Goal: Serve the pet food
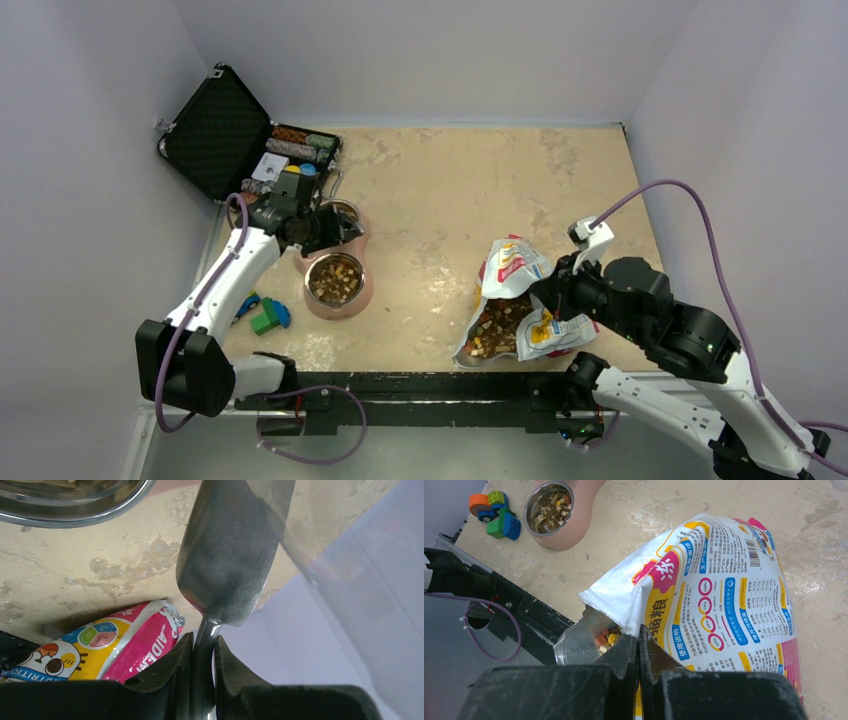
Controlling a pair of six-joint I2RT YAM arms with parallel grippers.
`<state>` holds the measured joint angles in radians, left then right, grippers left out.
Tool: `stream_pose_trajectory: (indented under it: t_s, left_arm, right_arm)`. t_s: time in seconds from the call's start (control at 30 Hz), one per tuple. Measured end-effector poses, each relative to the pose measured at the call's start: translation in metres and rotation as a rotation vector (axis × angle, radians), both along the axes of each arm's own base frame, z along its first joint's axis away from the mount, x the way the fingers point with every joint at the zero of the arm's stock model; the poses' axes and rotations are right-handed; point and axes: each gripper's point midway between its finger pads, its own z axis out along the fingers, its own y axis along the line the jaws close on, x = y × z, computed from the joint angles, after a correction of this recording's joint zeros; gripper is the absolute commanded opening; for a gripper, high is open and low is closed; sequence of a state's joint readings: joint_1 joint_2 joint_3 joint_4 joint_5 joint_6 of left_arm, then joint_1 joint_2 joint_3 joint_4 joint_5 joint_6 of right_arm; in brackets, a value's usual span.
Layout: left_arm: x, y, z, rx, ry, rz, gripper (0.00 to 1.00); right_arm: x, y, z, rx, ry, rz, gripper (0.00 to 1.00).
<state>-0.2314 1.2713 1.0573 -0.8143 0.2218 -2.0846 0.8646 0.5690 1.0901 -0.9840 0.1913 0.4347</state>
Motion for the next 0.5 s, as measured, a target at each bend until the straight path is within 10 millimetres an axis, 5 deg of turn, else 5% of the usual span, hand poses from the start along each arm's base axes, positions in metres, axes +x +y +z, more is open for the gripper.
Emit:
stream_pose_trajectory:
  t_s: [0.3, 0.5]
  left_arm:
    - [-0.002, 0.001, 0.002, 0.006, 0.010, 0.002, 0.00]
    - [-0.011, 0.001, -0.021, 0.004, 0.044, -0.004, 0.00]
  right_arm:
    - [0.000, 0.000, 0.000, 0.001, 0.001, -0.001, 0.00]
    - [0.000, 0.000, 0.000, 0.001, 0.001, -0.001, 0.00]
